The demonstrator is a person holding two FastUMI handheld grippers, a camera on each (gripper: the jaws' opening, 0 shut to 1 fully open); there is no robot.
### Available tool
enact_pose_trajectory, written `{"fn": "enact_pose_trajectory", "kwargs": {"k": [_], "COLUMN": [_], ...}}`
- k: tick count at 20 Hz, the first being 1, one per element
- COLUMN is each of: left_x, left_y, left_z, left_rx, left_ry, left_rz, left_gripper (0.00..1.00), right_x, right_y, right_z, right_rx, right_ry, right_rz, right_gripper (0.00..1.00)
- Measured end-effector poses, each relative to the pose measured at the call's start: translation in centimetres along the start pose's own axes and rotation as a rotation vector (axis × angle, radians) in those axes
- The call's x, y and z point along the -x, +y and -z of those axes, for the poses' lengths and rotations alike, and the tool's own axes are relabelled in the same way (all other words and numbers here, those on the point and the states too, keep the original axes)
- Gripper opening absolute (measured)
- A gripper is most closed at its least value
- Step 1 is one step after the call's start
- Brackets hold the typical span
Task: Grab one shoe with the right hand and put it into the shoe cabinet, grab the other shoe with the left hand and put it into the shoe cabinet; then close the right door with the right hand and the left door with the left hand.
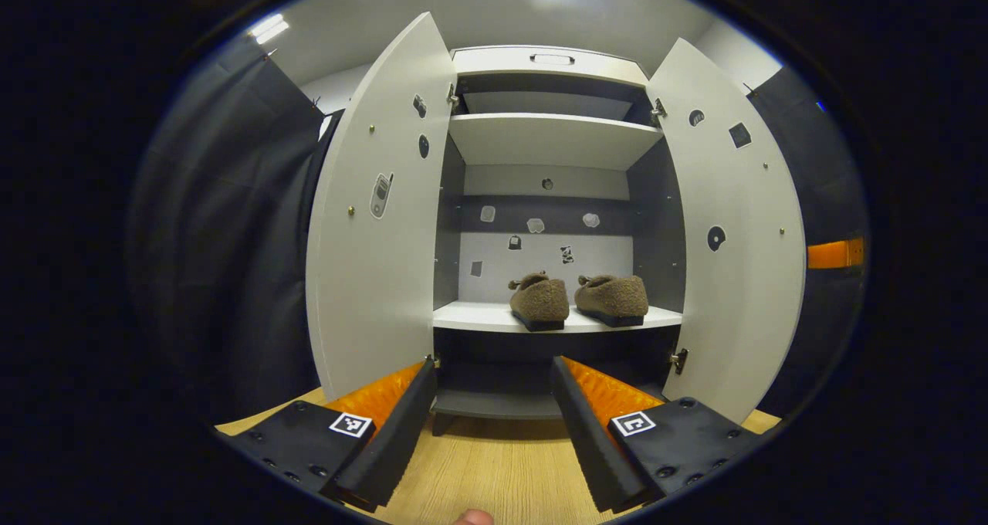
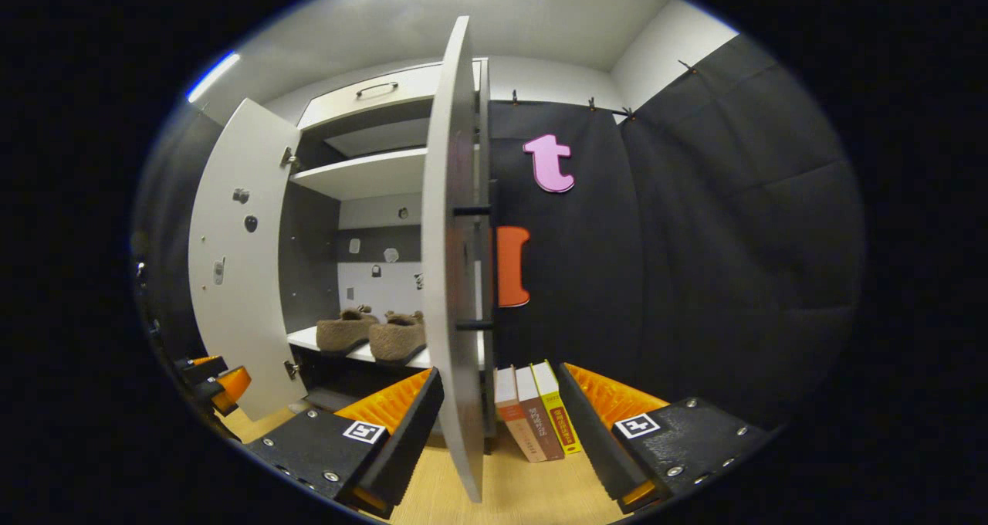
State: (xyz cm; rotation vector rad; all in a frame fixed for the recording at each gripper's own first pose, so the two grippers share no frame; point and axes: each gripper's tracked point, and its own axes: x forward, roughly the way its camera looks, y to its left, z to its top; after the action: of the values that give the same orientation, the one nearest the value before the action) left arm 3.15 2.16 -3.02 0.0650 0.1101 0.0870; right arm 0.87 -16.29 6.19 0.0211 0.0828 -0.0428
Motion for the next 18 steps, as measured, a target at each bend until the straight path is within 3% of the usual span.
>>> {"fn": "enact_pose_trajectory", "kwargs": {"k": [5,11,12,14,15,16,18], "left_x": [0.4,0.1,0.0,-0.2,-0.3,-0.6,-1.0], "left_y": [0.3,1.6,1.8,2.0,1.9,1.8,1.7], "left_z": [0.3,0.5,0.5,0.7,0.8,0.9,0.9], "left_rx": [-0.01,-0.004,-0.006,-0.003,0.002,0.003,0.001], "left_ry": [0.007,0.019,0.019,0.022,0.025,0.029,0.029], "left_rz": [0.002,-0.03,-0.037,-0.044,-0.039,-0.035,-0.03], "left_gripper": [0.97,0.96,0.96,0.96,0.97,0.97,0.97], "right_x": [-3.9,-6.7,-6.8,-6.8,-6.8,-6.8,-6.9], "right_y": [-5.1,-5.1,-5.0,-5.0,-4.9,-4.7,-4.3], "right_z": [-3.8,-5.0,-5.0,-5.5,-5.5,-5.3,-5.3], "right_rx": [-0.02,-0.018,-0.002,0.008,0.001,-0.01,-0.023], "right_ry": [-0.054,-0.065,-0.067,-0.085,-0.082,-0.071,-0.071], "right_rz": [0.103,0.082,0.085,0.091,0.089,0.087,0.08], "right_gripper": [0.92,0.92,0.98,0.91,0.98,0.91,0.89]}}
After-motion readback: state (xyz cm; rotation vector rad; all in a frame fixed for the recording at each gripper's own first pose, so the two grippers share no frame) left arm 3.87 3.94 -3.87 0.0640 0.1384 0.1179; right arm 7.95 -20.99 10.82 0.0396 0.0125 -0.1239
